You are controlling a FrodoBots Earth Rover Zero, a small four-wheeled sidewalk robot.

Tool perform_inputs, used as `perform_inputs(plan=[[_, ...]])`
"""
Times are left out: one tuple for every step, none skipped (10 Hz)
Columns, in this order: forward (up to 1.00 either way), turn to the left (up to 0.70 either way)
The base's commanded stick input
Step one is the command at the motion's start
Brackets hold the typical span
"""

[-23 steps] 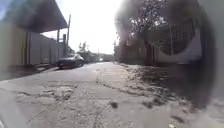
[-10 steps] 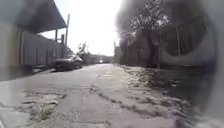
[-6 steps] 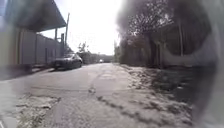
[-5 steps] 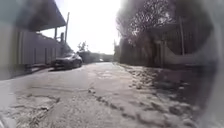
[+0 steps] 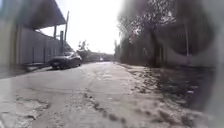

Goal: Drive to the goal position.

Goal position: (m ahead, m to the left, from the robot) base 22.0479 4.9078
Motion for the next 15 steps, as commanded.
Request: perform_inputs(plan=[[0.50,0.00],[0.50,0.00],[0.50,0.00],[0.50,0.00],[0.50,0.00],[0.50,0.00],[0.50,0.00],[0.50,0.00],[0.50,0.00],[0.50,0.00],[0.50,0.00],[0.50,0.00],[0.50,0.00],[0.50,0.00],[0.50,0.00]])
